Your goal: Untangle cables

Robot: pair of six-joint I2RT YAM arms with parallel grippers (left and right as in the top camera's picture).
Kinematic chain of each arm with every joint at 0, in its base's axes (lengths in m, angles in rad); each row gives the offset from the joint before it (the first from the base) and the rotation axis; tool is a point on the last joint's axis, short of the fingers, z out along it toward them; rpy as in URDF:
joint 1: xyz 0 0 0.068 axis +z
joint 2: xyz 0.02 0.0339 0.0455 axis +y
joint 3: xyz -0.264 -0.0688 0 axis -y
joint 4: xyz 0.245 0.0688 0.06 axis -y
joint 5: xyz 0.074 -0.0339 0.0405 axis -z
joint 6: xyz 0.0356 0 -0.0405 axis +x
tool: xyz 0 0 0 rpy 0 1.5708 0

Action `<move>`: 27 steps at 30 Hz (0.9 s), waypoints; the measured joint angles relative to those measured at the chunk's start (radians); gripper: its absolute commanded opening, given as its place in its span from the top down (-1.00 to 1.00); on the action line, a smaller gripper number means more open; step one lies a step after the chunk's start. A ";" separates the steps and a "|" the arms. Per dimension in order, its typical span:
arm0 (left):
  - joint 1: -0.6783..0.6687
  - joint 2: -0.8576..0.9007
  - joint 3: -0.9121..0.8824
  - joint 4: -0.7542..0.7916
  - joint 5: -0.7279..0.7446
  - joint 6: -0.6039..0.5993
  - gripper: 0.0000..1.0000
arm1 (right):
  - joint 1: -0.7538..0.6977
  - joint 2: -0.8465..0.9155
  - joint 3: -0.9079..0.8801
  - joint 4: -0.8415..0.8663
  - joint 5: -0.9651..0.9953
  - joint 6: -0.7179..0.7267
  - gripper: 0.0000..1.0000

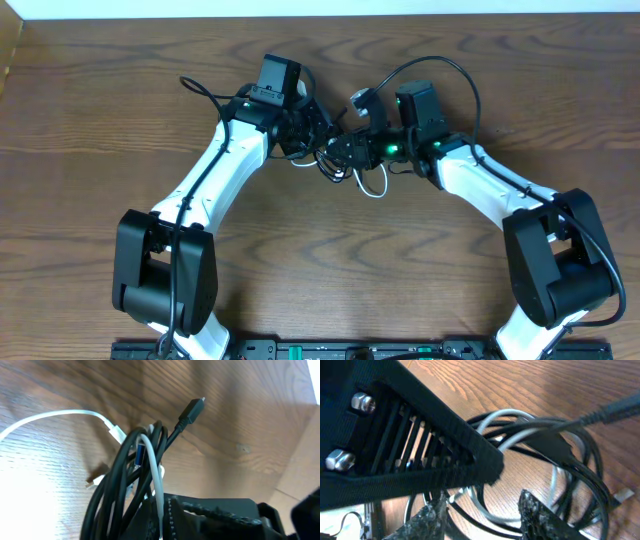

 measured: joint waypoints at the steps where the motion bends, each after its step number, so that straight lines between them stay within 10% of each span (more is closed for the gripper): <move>1: 0.000 0.000 0.000 0.003 0.009 -0.002 0.85 | 0.003 0.000 0.000 0.000 0.004 -0.002 0.28; 16: 0.014 0.000 0.000 0.005 0.054 -0.007 0.85 | 0.011 0.000 0.000 -0.004 0.040 -0.016 0.97; 27: 0.039 0.000 0.000 -0.025 0.000 0.013 0.85 | -0.005 0.000 0.000 -0.008 -0.011 -0.017 0.98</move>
